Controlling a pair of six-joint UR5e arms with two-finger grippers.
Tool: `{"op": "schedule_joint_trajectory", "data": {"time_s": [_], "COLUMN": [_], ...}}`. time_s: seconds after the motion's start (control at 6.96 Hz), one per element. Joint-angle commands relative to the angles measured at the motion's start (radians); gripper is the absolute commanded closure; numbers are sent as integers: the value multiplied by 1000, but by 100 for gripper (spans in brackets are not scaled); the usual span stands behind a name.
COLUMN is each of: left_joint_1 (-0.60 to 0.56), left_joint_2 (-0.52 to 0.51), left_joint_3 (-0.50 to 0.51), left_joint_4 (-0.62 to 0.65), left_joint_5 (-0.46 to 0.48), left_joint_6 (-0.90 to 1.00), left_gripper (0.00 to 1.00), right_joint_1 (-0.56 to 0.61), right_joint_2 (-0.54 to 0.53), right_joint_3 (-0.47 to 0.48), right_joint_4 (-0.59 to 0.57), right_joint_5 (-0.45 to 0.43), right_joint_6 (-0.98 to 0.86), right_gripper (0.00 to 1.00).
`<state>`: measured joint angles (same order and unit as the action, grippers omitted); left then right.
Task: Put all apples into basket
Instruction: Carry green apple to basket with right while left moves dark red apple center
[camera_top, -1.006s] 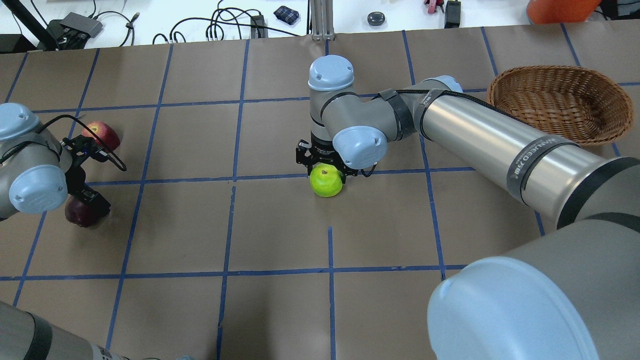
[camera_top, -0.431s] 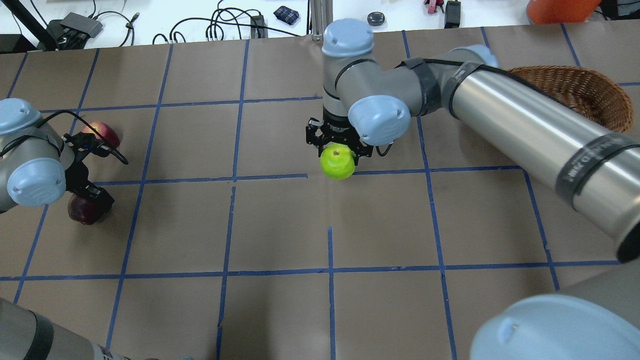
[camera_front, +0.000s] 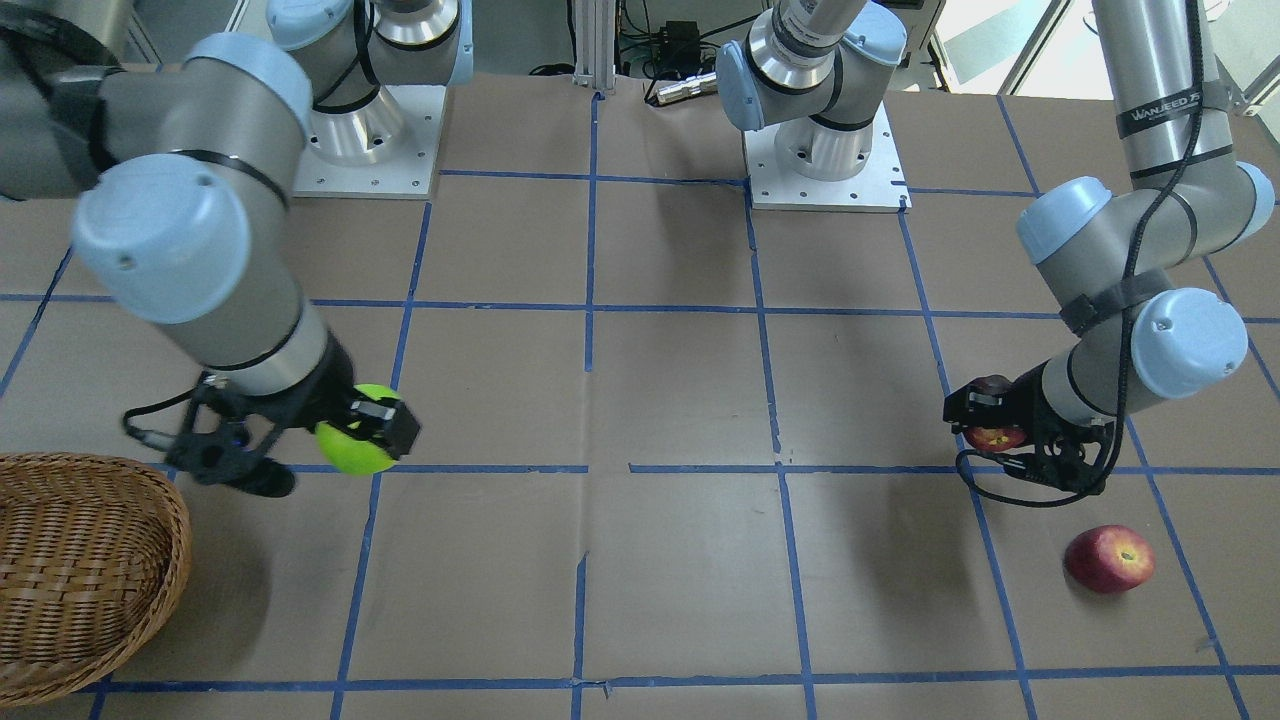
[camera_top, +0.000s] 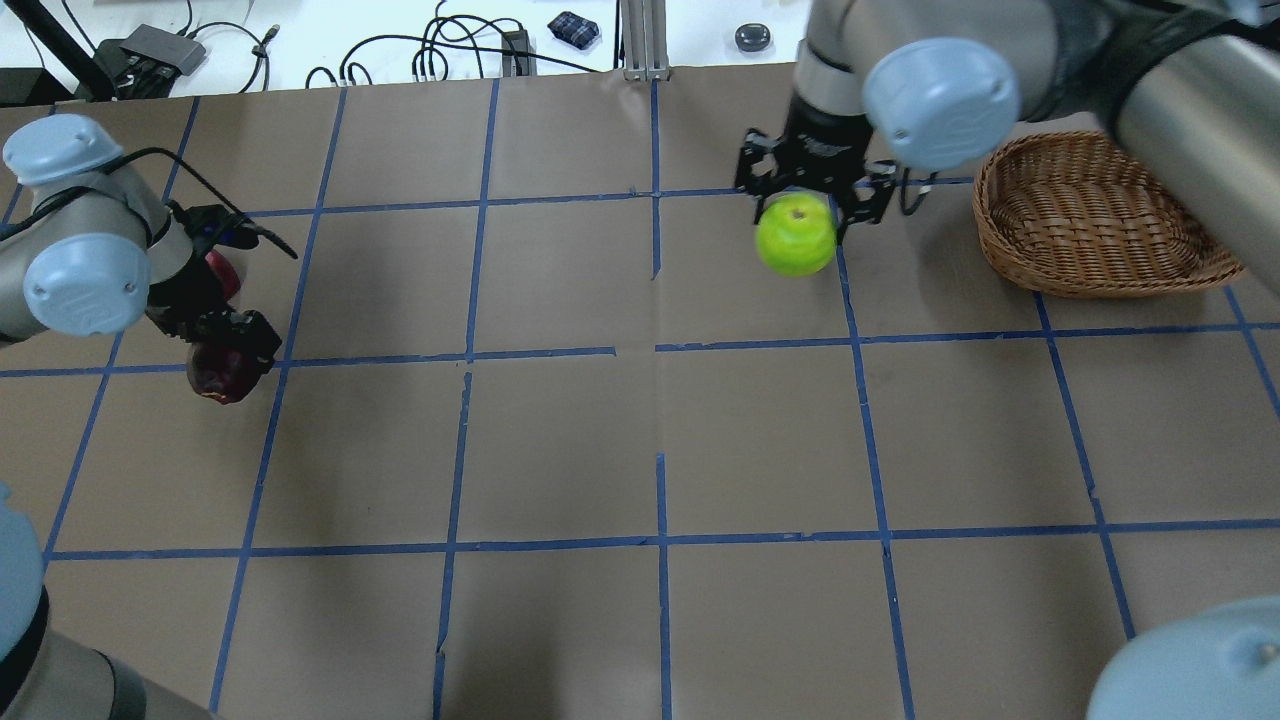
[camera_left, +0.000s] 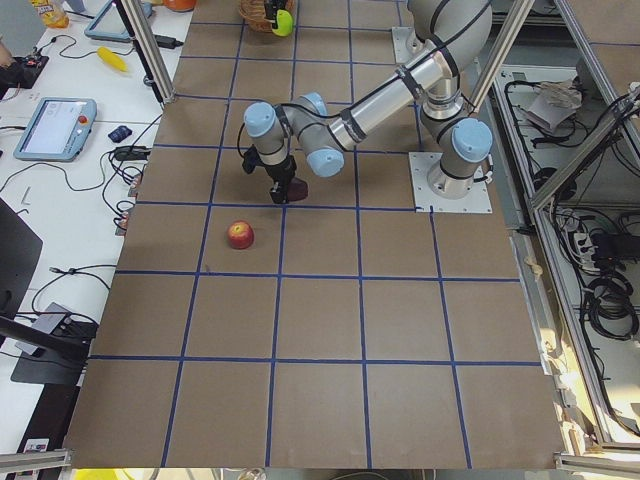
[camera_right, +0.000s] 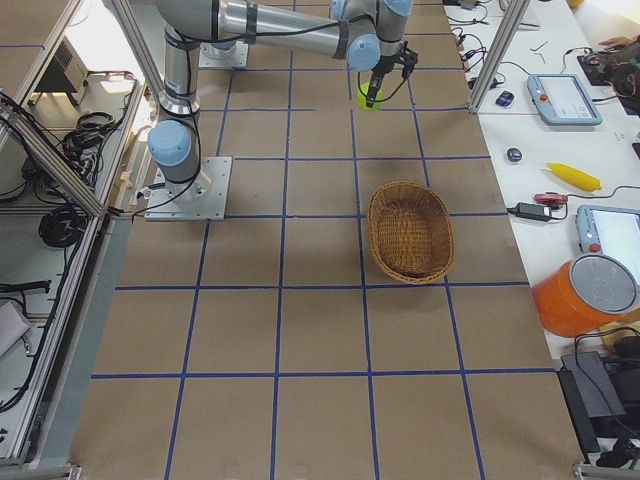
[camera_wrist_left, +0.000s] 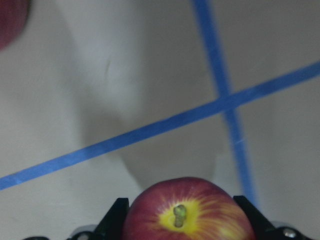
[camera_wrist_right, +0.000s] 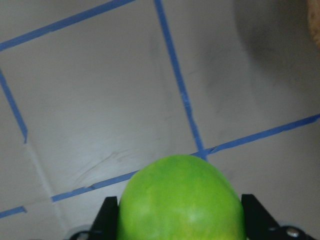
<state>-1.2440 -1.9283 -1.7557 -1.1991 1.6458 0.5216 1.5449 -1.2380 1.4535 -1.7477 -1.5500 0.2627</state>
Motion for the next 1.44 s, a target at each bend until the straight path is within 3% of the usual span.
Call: {"op": "schedule_joint_trajectory", "data": {"time_s": [0.0, 0.14, 0.43, 0.72, 0.86, 1.01, 1.15, 1.29], "left_joint_1": [-203, -322, -531, -635, -649, -647, -649, -644], "left_joint_2": [20, 18, -49, -173, -207, -212, -204, -175], "left_joint_3": [39, 42, 68, 58, 55, 58, 64, 70], "left_joint_4": [-57, -59, 49, 322, 338, 340, 339, 323], "left_joint_5": [-62, -104, -197, -293, -290, -287, -279, -230], "left_joint_6": [-365, -570, -971, -1259, -1259, -1256, -1240, -1212], "left_gripper": [82, 82, 82, 82, 74, 1, 0, 0], "right_joint_1": [-270, -364, -437, -482, -492, -494, -497, -497], "right_joint_2": [9, 37, 171, 244, 273, 296, 304, 305], "right_joint_3": [-1, -8, -12, -36, -44, -47, -50, -62], "right_joint_4": [-39, -62, -328, -351, -351, -354, -375, -375], "right_joint_5": [-65, -64, -157, -163, -167, -165, -176, -191], "right_joint_6": [-413, -501, -707, -741, -756, -757, -761, -767], "right_gripper": [100, 100, 100, 100, 100, 99, 74, 30]}}
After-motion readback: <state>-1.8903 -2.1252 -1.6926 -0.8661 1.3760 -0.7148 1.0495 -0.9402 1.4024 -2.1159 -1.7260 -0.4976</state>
